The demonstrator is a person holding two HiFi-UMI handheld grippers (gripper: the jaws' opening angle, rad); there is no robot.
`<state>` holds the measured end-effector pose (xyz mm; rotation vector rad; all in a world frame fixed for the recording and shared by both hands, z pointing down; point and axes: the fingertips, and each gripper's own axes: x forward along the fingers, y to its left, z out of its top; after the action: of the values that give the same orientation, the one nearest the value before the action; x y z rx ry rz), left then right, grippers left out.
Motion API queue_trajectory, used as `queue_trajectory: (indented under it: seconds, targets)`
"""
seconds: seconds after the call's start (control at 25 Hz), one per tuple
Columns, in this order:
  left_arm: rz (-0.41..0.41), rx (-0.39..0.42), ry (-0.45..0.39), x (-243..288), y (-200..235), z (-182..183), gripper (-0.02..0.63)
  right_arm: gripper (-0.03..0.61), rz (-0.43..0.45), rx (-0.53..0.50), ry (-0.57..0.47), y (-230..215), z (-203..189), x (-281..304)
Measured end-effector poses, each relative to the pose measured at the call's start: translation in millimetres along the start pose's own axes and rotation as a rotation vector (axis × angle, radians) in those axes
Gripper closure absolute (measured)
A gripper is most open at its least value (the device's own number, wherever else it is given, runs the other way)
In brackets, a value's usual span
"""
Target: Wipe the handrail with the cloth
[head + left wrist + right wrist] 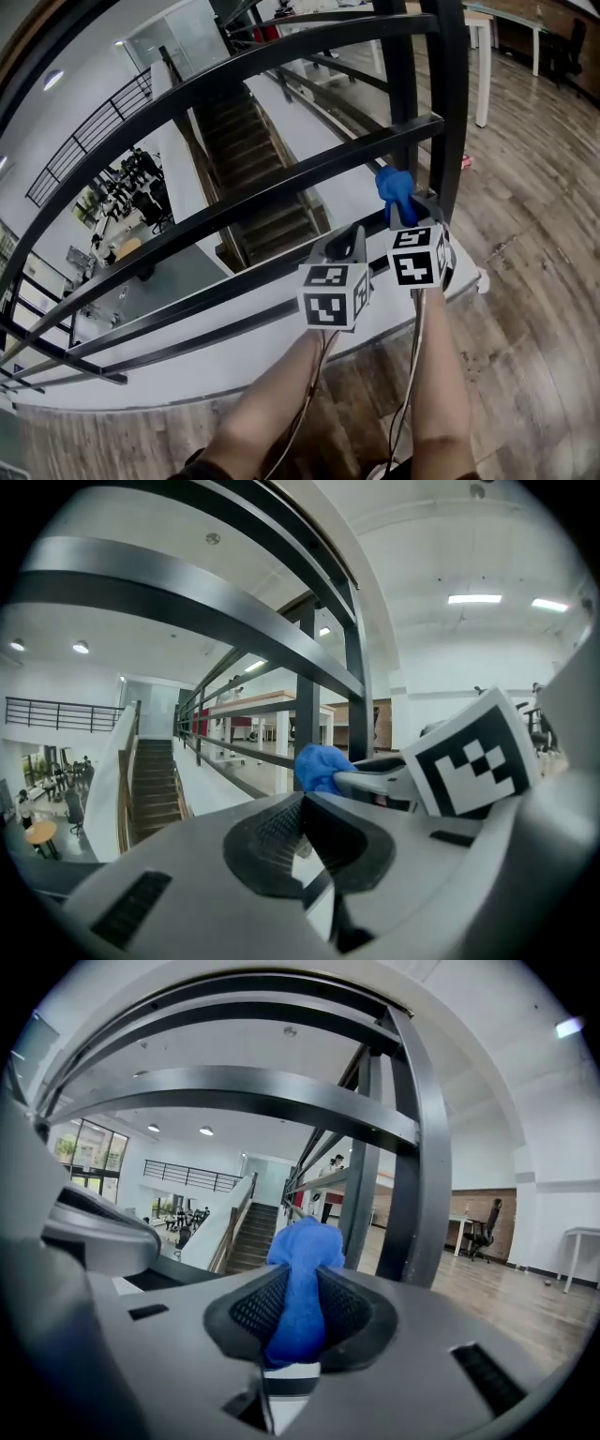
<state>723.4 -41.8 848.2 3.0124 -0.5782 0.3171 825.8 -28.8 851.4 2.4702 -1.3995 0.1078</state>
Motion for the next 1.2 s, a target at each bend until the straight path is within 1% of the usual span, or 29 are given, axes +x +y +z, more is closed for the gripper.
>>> queue_trajectory:
  seconds: [0.12, 0.2, 0.28, 0.36, 0.44, 0.52, 0.6, 0.72, 0.88, 1.04, 1.12, 1.2]
  targets:
    - [-0.002, 0.024, 0.015, -6.3, 8.7, -11.5, 0.61, 0.486, -0.023, -0.009, 0.004, 8.6, -3.5, 0.7]
    - [0.007, 0.032, 0.016, -7.3, 11.2, -12.2, 0.609, 0.486, -0.019, 0.014, 0.001, 9.2, -2.6, 1.3]
    - [0.023, 0.031, 0.005, -5.9, 8.3, -5.4, 0.609, 0.486, 0.018, 0.077, -0.039, 5.5, 7.2, -0.9]
    - [0.044, 0.026, -0.006, -11.1, 11.5, 0.9, 0.609, 0.486, 0.07, 0.123, -0.091, 11.6, 24.3, -5.8]
    - [0.076, 0.025, -0.017, -26.4, 27.1, 4.0, 0.609, 0.486, 0.116, 0.132, -0.115, 30.6, 40.3, -10.0]
    - [0.115, 0.023, -0.029, -50.6, 53.1, 5.4, 0.609, 0.486, 0.174, 0.14, -0.115, 61.0, 52.6, -11.8]
    - [0.16, 0.005, -0.041, -81.8, 86.7, 5.3, 0.609, 0.486, 0.248, 0.142, -0.107, 102.2, 64.8, -13.9]
    - [0.244, -0.016, -0.048, -140.0, 145.8, 1.1, 0.61, 0.486, 0.379, 0.134, -0.106, 180.0, 85.7, -24.9]
    - [0.378, -0.019, -0.029, -235.2, 229.4, -10.5, 0.61, 0.486, 0.577, 0.123, -0.114, 301.8, 111.2, -59.2]
    - [0.53, -0.052, -0.005, -337.2, 313.8, -34.8, 0.609, 0.486, 0.753, 0.085, -0.137, 422.8, 135.4, -99.6]
    - [0.563, -0.071, -0.017, -387.3, 350.8, -47.5, 0.609, 0.486, 0.82, 0.079, -0.145, 482.2, 146.8, -118.1]
    - [0.563, -0.077, -0.037, -432.2, 383.2, -56.9, 0.609, 0.486, 0.884, 0.071, -0.15, 542.4, 154.9, -137.3]
